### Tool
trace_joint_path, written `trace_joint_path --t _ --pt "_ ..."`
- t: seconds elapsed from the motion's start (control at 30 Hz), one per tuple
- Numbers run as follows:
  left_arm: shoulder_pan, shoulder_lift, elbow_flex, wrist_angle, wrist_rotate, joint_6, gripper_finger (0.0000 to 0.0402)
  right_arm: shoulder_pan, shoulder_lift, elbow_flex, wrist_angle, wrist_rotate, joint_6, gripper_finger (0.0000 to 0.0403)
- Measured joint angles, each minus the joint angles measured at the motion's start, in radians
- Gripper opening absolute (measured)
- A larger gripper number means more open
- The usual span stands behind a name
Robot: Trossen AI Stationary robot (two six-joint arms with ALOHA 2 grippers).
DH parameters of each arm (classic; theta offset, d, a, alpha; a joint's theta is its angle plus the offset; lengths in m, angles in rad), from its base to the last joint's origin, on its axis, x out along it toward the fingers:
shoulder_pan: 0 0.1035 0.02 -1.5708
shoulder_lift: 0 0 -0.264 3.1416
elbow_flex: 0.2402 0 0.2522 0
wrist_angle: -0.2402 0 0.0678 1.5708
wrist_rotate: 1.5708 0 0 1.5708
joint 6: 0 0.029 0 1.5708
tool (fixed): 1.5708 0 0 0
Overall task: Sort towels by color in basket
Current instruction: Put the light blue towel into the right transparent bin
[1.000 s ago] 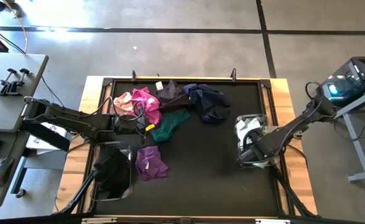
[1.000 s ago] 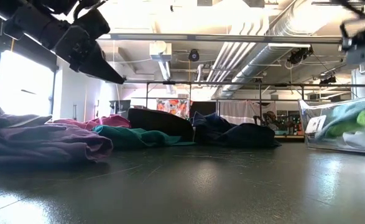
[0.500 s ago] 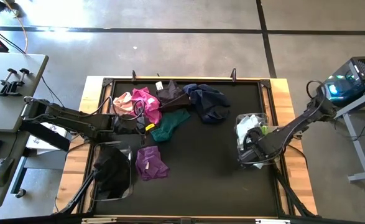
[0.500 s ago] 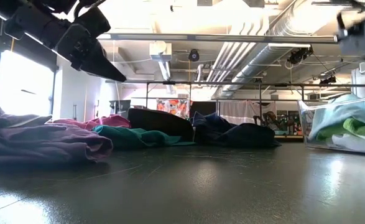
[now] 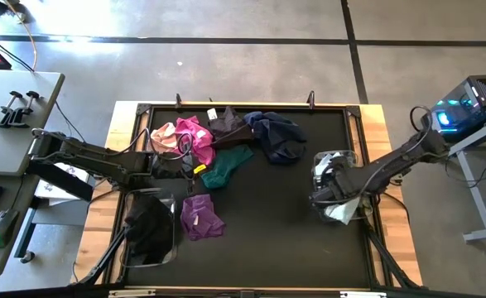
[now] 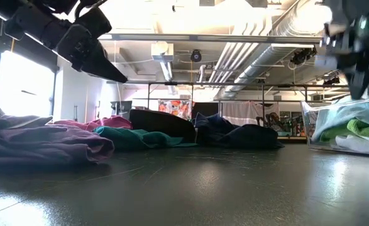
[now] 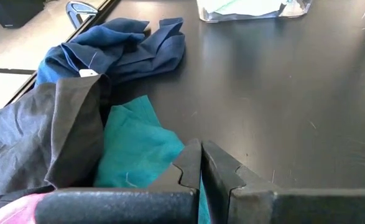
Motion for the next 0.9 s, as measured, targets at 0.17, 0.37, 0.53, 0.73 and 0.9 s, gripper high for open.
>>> trace_joint_path --t 0.17,0.37,0.53,0.73,0.9 --pt "0.0 0.0 0.0 0.001 0.0 0.009 0.0 -0.075 0.0 -0.143 0.238 -0.064 -0.129 0.0149" --pt "0.0 0.0 0.0 0.001 0.0 0.009 0.0 -0.066 0.0 -0.108 0.204 -0.035 -0.136 0.0149" --pt "0.0 0.0 0.0 0.001 0.0 0.008 0.0 -0.038 0.0 0.045 0.025 -0.023 -0.065 0.0149" --pt "0.0 0.0 0.0 0.0 0.0 0.008 0.0 -0.04 0.0 0.108 -0.031 0.156 -0.051 0.0149" --pt "0.0 0.0 0.0 0.0 0.0 0.008 0.0 -0.092 0.0 0.01 0.051 0.201 -0.054 0.0149"
